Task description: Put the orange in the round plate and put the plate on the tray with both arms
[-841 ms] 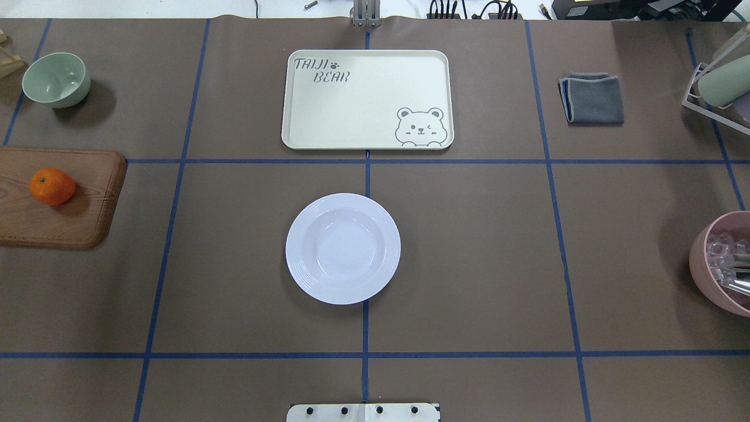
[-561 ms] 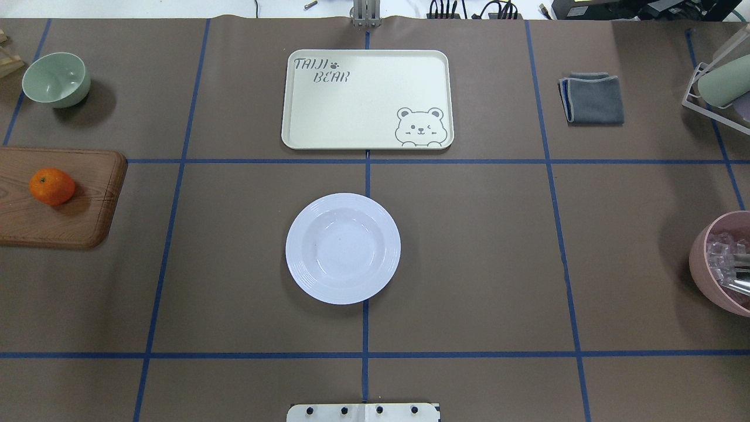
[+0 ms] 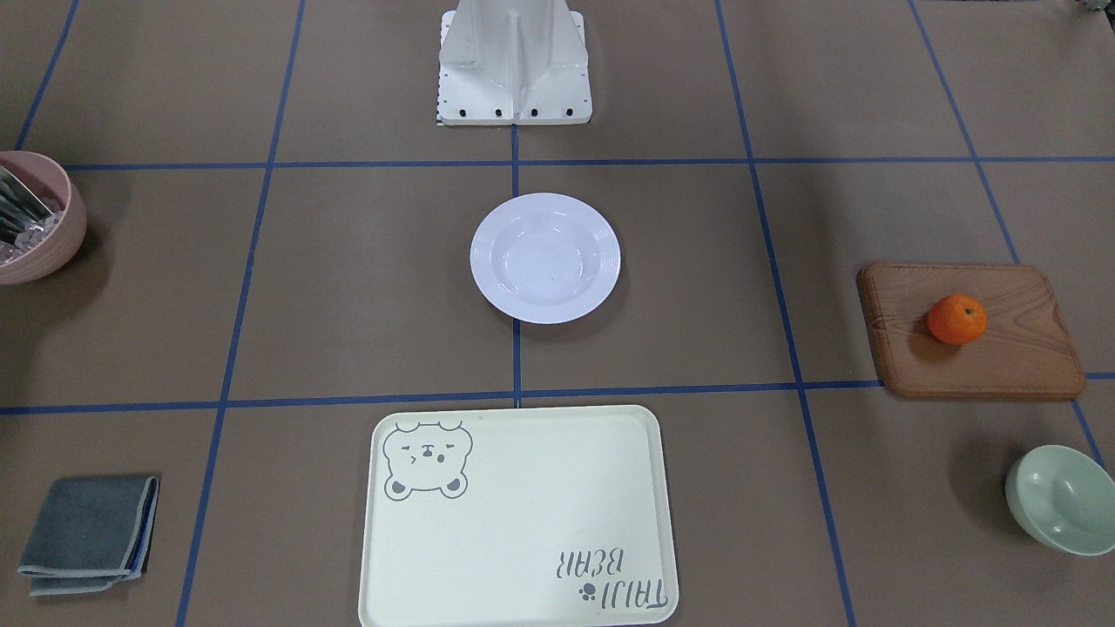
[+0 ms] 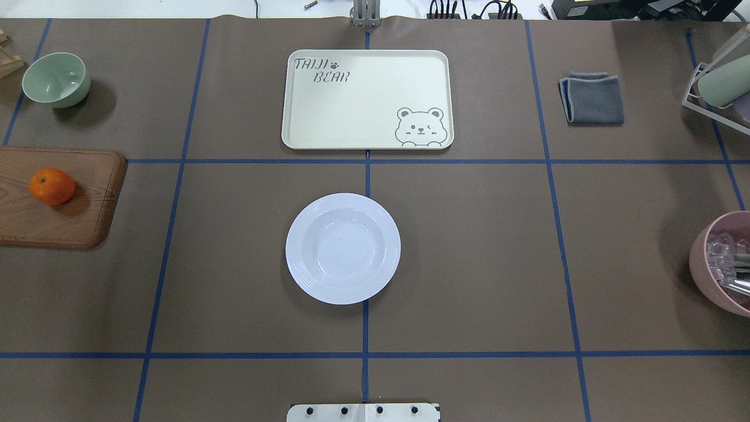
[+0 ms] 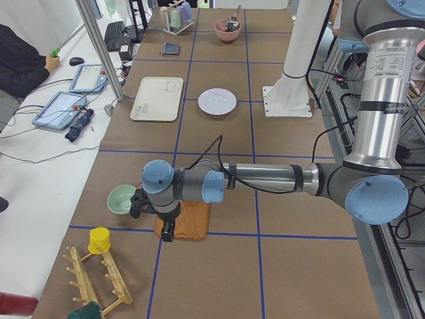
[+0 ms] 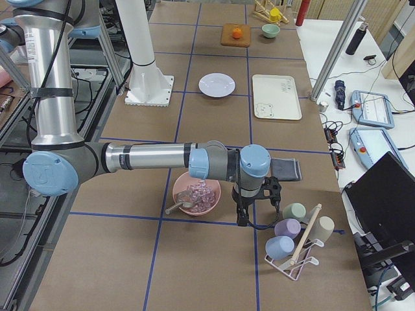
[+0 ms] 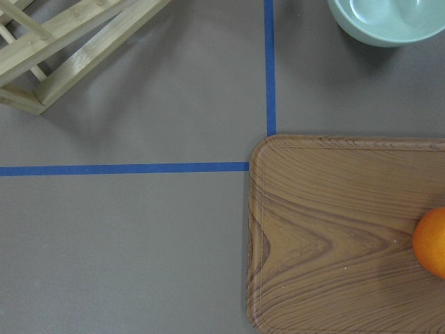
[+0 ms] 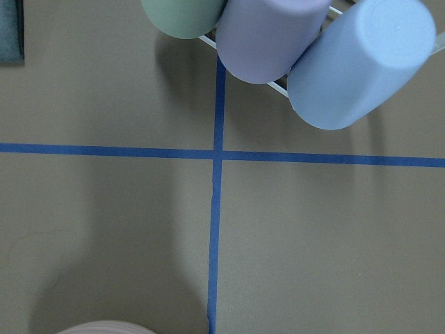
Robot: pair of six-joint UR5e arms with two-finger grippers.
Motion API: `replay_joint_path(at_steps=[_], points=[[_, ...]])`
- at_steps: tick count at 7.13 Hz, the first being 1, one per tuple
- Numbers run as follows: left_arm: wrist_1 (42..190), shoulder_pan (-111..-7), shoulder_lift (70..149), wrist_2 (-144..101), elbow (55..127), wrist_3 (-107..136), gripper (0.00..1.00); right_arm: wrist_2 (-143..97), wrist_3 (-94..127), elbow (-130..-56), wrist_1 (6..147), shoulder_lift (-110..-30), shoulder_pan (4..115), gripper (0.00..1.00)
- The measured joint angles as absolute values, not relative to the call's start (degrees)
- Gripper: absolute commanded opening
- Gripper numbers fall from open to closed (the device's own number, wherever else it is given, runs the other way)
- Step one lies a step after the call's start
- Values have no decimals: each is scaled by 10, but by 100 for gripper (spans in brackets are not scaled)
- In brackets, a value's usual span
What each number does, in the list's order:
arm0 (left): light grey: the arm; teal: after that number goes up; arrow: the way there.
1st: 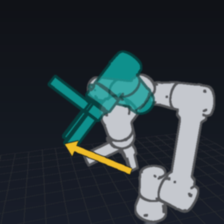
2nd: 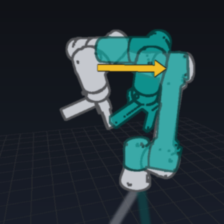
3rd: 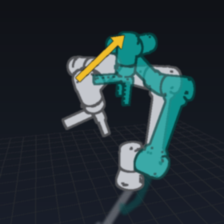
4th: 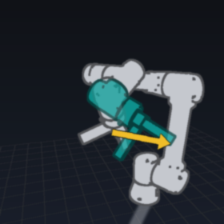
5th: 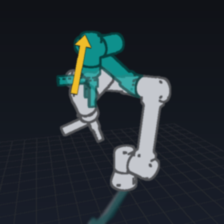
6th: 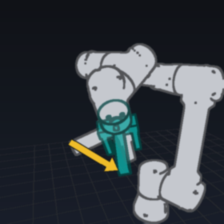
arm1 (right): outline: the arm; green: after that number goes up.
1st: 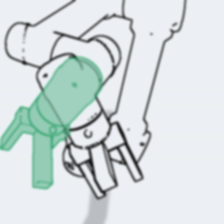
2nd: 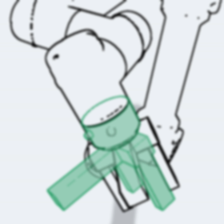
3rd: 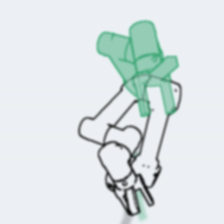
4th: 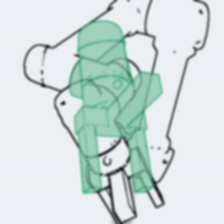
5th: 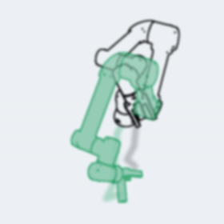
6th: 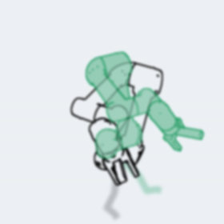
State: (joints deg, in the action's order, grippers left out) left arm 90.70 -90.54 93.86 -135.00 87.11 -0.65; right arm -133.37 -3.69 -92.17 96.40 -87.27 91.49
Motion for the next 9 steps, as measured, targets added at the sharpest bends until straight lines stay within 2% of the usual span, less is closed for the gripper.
replay_joint_path(at_steps=[4, 7, 9], points=[[907, -897, 953, -1335, 874, -3, 98, -1333, -37, -922, 964, -869, 915, 100], [907, -836, 966, -1336, 885, 8, 98, -1337, -37, -924, 964, -873, 915, 100], [908, -765, 989, -1326, 906, 142, 98, -1338, -37, -924, 964, -874, 915, 100]])
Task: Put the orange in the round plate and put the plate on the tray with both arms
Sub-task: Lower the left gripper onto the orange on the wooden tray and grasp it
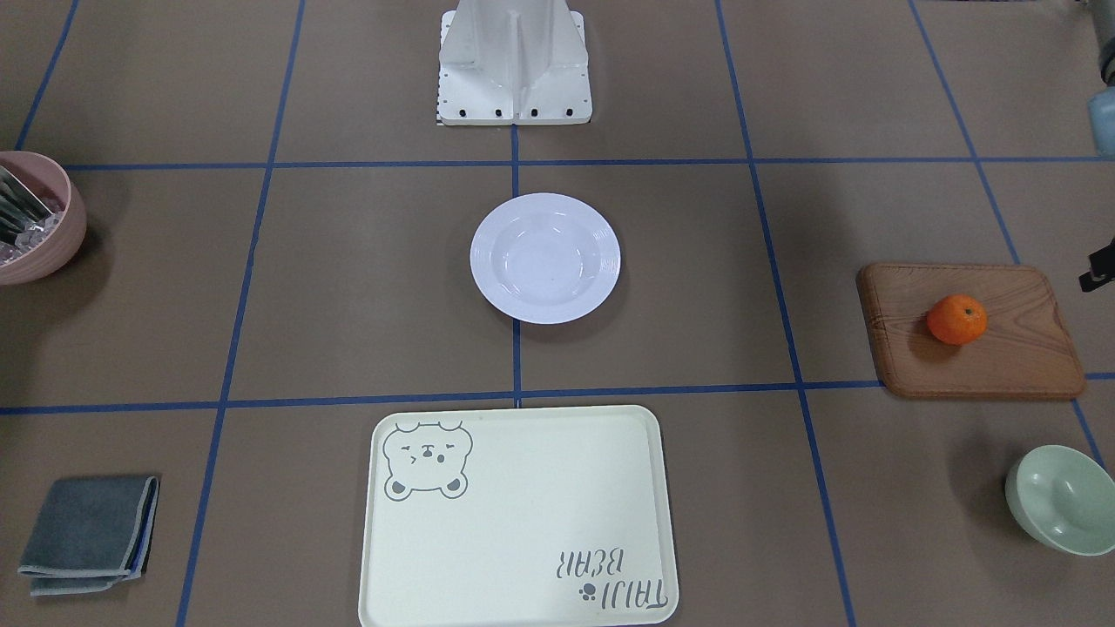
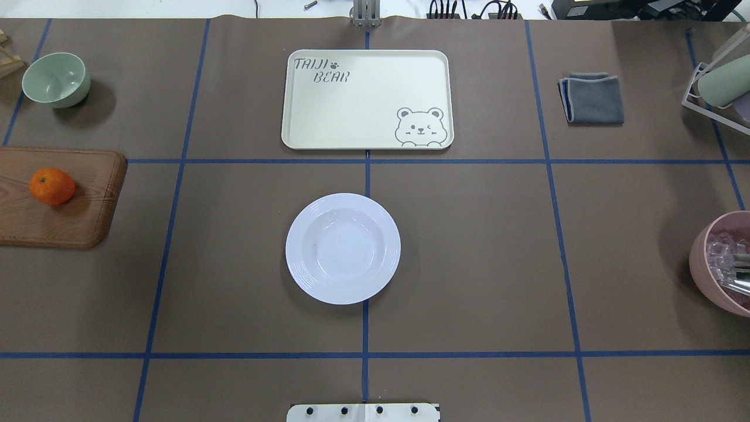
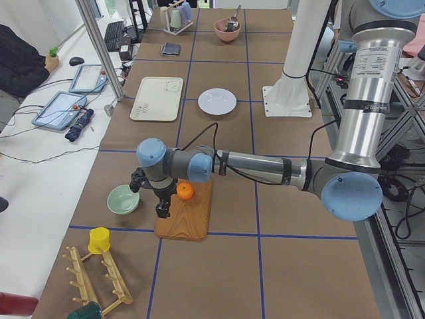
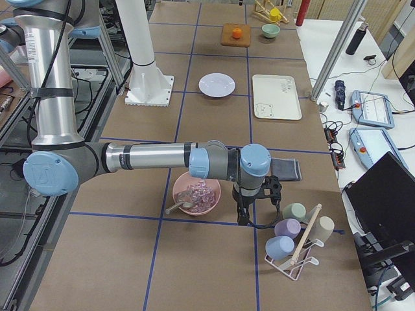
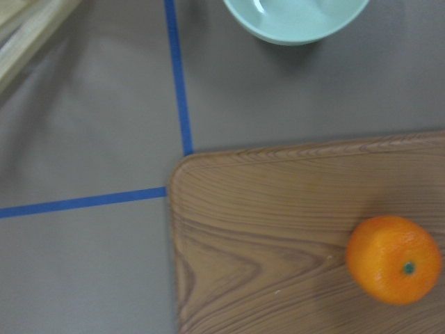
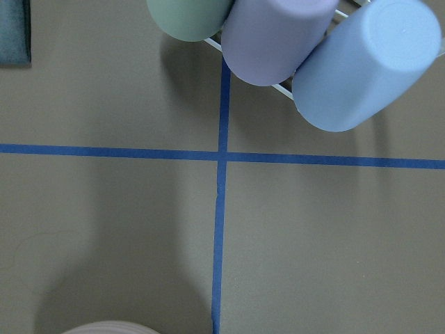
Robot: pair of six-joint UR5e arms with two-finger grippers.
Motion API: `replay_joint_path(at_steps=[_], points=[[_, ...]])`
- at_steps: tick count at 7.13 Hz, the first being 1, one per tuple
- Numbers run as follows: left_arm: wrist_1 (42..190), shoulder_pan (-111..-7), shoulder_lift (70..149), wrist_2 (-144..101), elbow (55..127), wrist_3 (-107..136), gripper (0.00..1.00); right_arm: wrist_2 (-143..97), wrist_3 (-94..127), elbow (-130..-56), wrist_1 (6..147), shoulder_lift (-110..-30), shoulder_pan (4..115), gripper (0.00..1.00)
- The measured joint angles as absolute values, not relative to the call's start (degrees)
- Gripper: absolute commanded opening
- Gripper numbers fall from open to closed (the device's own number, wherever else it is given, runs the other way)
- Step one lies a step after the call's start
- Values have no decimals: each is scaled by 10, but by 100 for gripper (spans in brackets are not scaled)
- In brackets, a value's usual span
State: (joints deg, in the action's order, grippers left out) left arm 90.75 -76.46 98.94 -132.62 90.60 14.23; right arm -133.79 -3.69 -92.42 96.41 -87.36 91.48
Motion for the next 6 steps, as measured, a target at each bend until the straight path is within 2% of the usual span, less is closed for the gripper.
replay_joint_path(at_steps=[2, 6], points=[[911, -697, 994, -1304, 930, 237, 98, -1333, -37, -921, 964, -873, 909, 100], [972, -666, 995, -1299, 868, 254, 98, -1328, -37, -919, 964, -870, 899, 100]])
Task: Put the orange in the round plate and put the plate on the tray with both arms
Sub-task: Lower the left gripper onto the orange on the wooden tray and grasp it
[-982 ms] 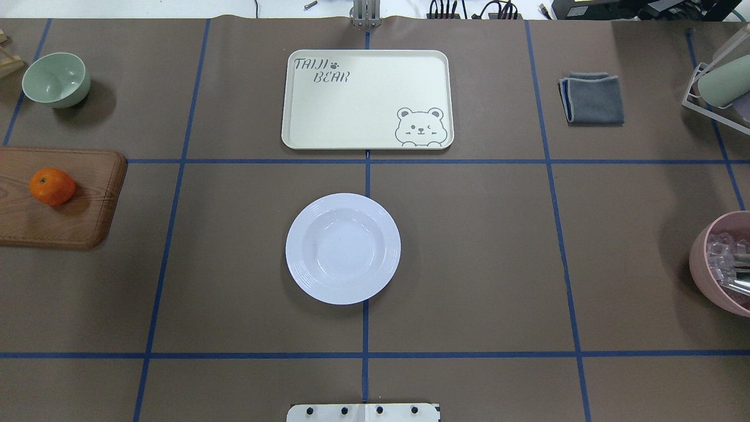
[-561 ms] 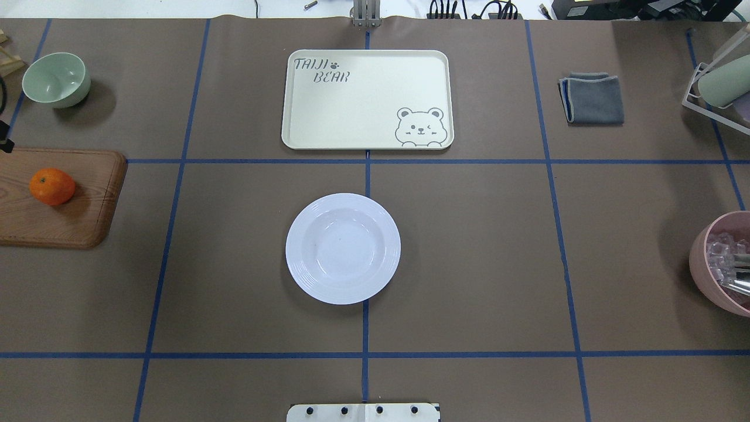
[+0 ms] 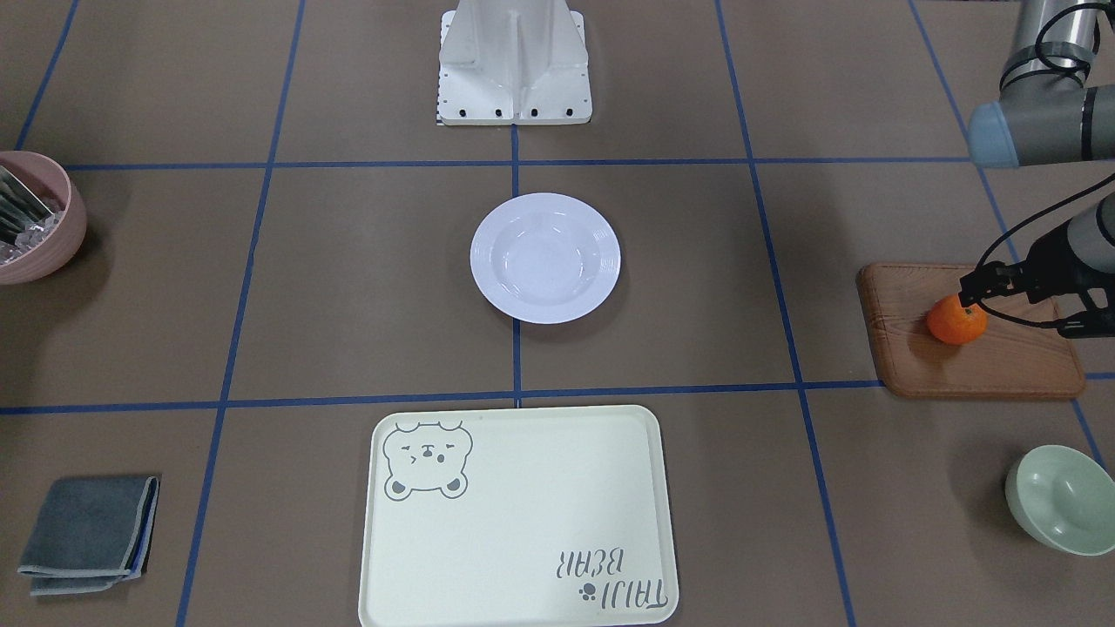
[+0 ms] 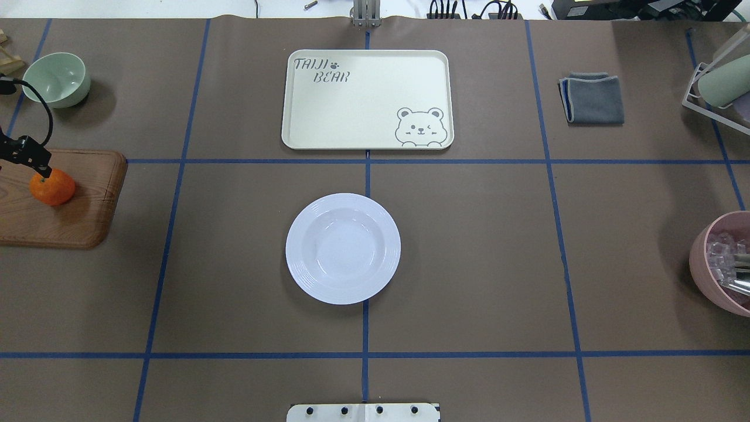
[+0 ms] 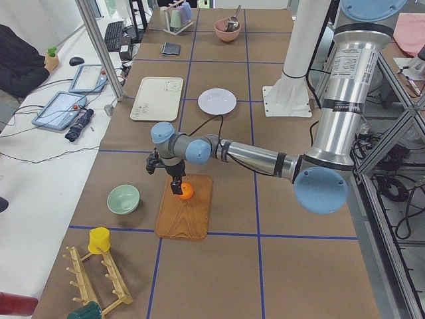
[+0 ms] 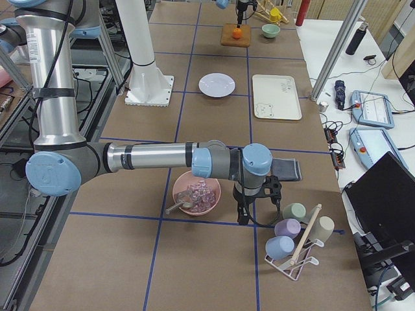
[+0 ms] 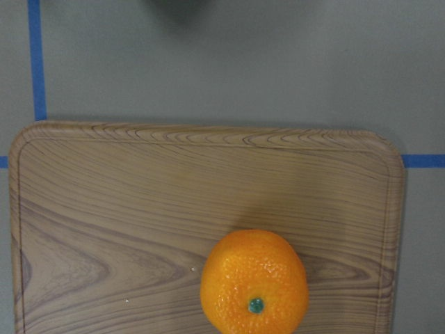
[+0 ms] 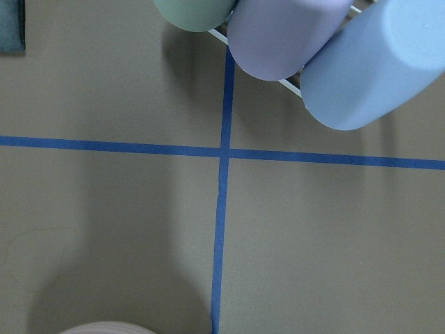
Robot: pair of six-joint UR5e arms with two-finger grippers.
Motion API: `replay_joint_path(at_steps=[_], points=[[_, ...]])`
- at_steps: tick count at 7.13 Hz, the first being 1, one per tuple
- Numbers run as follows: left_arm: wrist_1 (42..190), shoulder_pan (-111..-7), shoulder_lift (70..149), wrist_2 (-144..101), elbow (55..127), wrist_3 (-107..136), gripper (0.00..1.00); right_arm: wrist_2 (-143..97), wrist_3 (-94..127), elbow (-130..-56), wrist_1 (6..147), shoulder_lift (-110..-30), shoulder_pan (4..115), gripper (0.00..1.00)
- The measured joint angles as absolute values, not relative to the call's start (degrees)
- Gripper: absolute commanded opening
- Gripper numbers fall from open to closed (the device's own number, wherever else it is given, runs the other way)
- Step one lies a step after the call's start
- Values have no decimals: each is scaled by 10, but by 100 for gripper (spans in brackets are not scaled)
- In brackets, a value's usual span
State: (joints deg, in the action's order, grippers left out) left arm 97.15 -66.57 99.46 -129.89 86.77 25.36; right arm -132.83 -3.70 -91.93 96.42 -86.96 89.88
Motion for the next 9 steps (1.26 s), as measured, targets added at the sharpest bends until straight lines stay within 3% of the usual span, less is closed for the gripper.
replay_joint_path(at_steps=[3, 9], points=[[1017, -654, 999, -1303, 829, 257, 98, -1328, -37, -919, 964, -867, 895, 100], [1011, -654, 1001, -1362, 850, 259, 98, -1327, -37, -919, 965, -868, 893, 100]])
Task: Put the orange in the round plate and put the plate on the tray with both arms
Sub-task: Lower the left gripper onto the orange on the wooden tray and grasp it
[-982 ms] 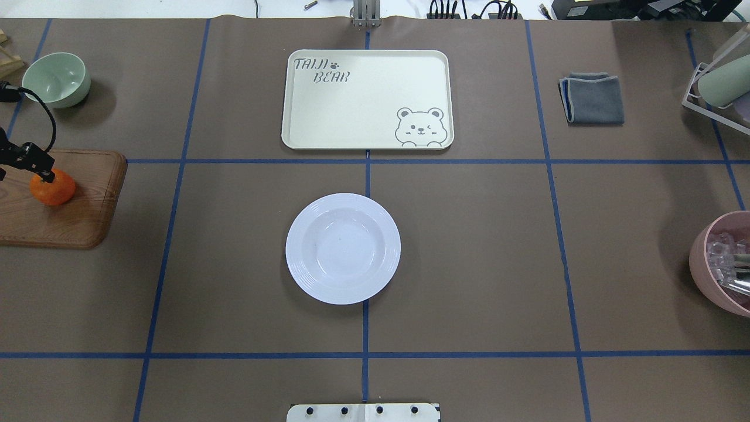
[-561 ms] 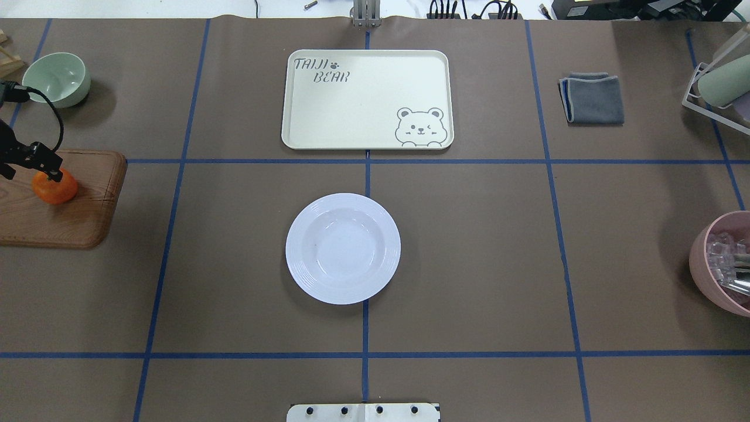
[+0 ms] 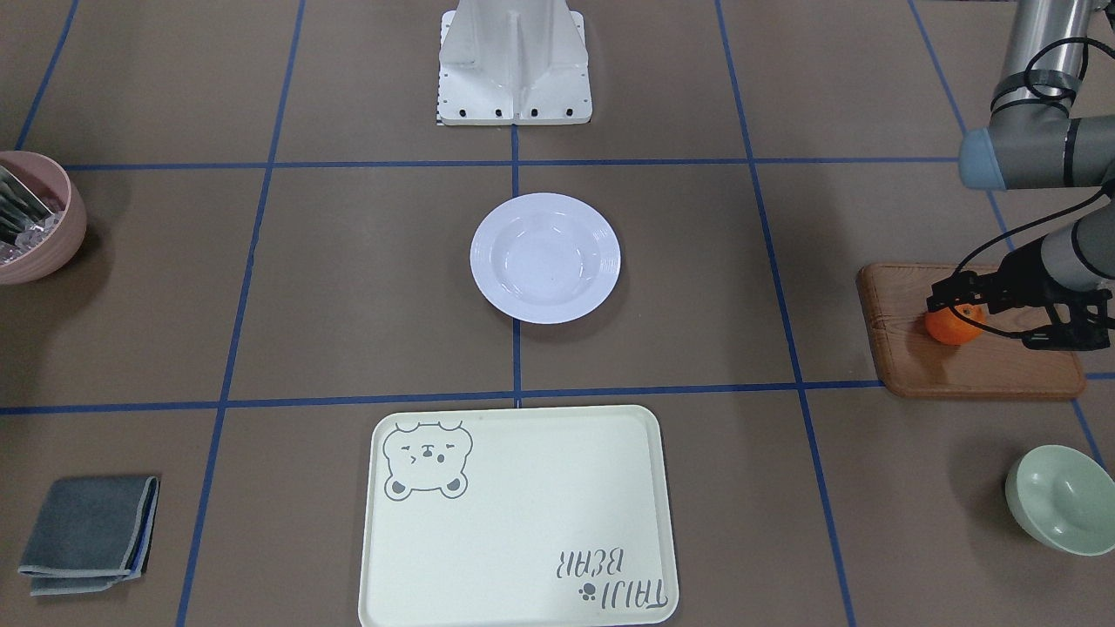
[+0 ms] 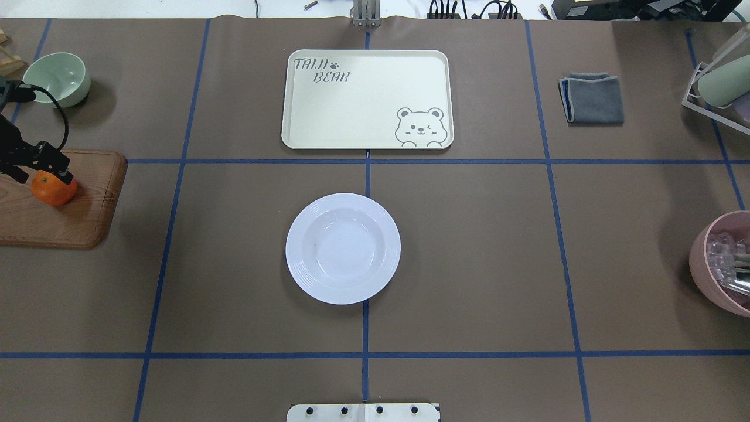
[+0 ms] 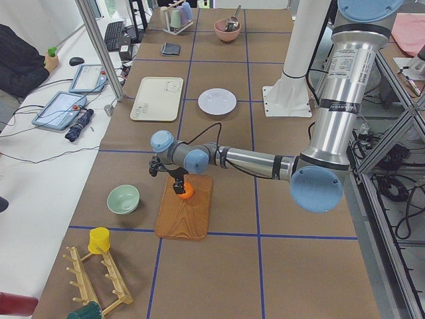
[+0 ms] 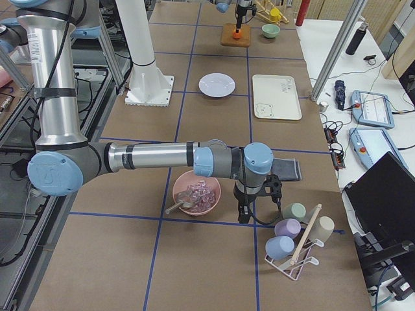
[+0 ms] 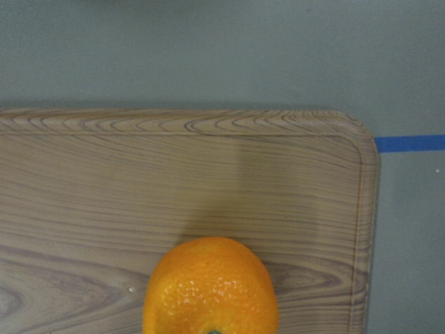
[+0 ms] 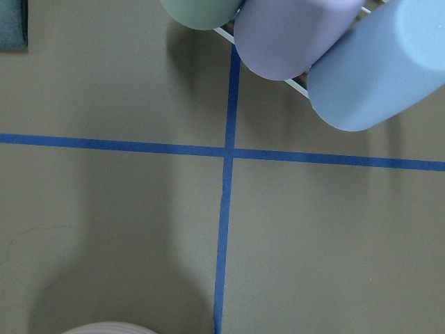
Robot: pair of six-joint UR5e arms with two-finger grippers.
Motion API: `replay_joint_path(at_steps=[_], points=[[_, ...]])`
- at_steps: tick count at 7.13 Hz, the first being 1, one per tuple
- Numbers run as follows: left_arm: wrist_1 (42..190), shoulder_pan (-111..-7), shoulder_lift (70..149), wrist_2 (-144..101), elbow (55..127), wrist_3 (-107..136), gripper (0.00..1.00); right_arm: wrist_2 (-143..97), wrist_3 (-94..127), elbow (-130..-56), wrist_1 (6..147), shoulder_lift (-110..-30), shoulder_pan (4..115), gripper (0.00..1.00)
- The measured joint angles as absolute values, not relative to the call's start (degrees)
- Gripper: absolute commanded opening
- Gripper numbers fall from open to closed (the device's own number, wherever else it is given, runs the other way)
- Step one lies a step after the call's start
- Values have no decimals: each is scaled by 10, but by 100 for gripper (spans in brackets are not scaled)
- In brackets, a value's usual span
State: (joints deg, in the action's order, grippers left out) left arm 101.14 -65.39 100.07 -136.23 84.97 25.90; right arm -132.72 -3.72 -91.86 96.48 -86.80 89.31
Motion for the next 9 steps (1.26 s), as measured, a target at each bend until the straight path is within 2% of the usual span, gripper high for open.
replay_joint_path(at_steps=[6, 7, 8, 9], points=[[1017, -633, 1012, -1339, 814, 257, 98, -1327, -37, -919, 967, -867, 885, 100], [1018, -632, 1014, -1339, 807, 256, 82, -1327, -37, -920, 975, -866, 884, 100], [1019, -631, 1015, -1339, 804, 256, 26, -1327, -37, -921, 981, -865, 883, 100], [1019, -631, 1016, -1339, 804, 256, 0, -1327, -37, -922, 984, -864, 882, 100]])
